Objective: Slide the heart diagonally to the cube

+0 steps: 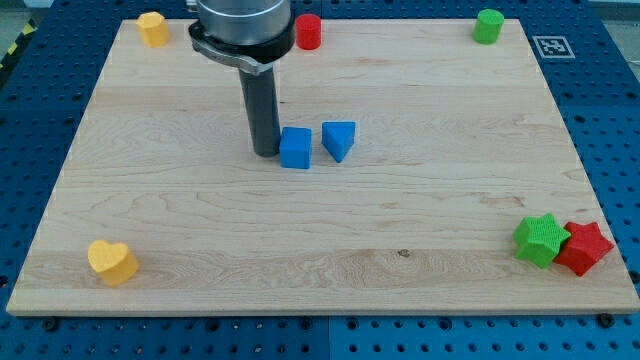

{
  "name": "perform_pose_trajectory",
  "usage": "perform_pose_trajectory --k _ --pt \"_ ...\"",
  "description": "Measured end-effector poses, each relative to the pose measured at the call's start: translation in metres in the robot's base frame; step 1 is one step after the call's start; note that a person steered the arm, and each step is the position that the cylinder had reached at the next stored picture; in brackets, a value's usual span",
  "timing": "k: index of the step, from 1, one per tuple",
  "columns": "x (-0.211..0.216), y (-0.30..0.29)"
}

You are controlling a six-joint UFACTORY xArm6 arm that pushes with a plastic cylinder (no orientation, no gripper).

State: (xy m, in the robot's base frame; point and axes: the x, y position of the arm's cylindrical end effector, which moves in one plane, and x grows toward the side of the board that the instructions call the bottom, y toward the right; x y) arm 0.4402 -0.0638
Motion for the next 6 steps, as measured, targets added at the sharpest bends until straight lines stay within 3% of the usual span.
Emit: perform_pose_trajectory --k 2,4,5,6 --pt "0.003 -0.008" --pt "0.061 -0.189" --pt "0.079 -0.240" --pt "0.080 -0.240"
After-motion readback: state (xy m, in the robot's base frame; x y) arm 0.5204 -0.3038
